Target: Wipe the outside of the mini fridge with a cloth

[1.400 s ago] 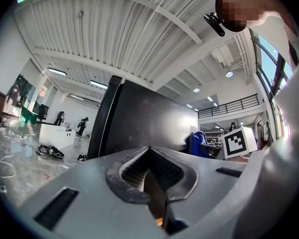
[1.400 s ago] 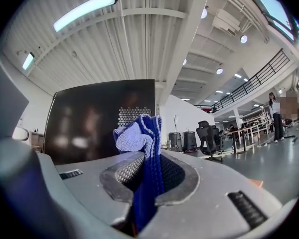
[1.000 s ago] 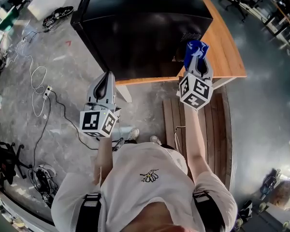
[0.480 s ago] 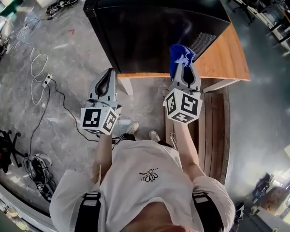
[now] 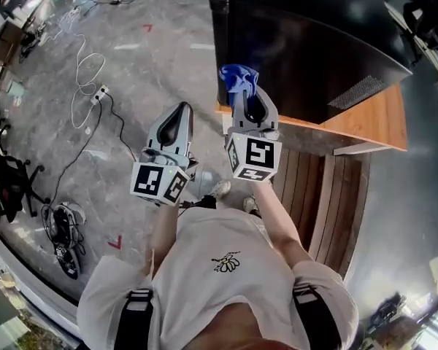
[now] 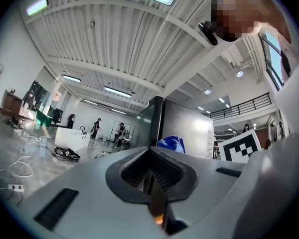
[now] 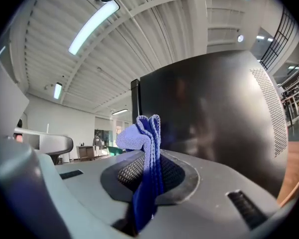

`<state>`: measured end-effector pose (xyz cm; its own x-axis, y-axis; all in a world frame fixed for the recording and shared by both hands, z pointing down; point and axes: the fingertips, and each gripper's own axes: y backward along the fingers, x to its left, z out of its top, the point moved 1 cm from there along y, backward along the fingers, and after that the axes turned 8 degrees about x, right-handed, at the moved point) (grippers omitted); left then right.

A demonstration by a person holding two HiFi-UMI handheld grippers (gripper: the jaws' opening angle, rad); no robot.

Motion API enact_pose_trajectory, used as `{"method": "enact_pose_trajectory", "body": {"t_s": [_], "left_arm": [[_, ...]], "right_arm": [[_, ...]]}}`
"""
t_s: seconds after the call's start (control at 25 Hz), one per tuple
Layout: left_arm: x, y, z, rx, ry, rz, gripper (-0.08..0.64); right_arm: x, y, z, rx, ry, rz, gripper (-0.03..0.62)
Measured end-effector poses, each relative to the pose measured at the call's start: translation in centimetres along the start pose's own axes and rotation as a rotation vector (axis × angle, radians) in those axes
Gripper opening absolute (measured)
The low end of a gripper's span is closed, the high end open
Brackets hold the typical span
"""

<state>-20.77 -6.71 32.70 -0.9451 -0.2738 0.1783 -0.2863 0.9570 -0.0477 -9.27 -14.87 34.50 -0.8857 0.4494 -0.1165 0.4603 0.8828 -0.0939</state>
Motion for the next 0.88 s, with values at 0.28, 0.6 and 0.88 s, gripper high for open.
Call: {"method": "enact_pose_trajectory", "body": {"t_s": [0.28, 0.6, 0.88], "left_arm": [[4.9, 0.8, 0.0, 0.007, -0.041, 0.064, 0.005], [5.1, 0.4, 0.1, 0.008, -0.038, 0.053, 0.005], [1.4, -2.1, -0.2, 0.015, -0.030, -0.013, 0.005]], "right_arm": [[3.6, -4.9, -2.6, 0.029, 0.003, 0.038, 0.061], [2.7, -5.3, -2.5, 0.037, 0.056, -0.005, 0.061], [-1.6, -3.1, -2.3, 0.052, 0.062, -0.069, 0.061]]}}
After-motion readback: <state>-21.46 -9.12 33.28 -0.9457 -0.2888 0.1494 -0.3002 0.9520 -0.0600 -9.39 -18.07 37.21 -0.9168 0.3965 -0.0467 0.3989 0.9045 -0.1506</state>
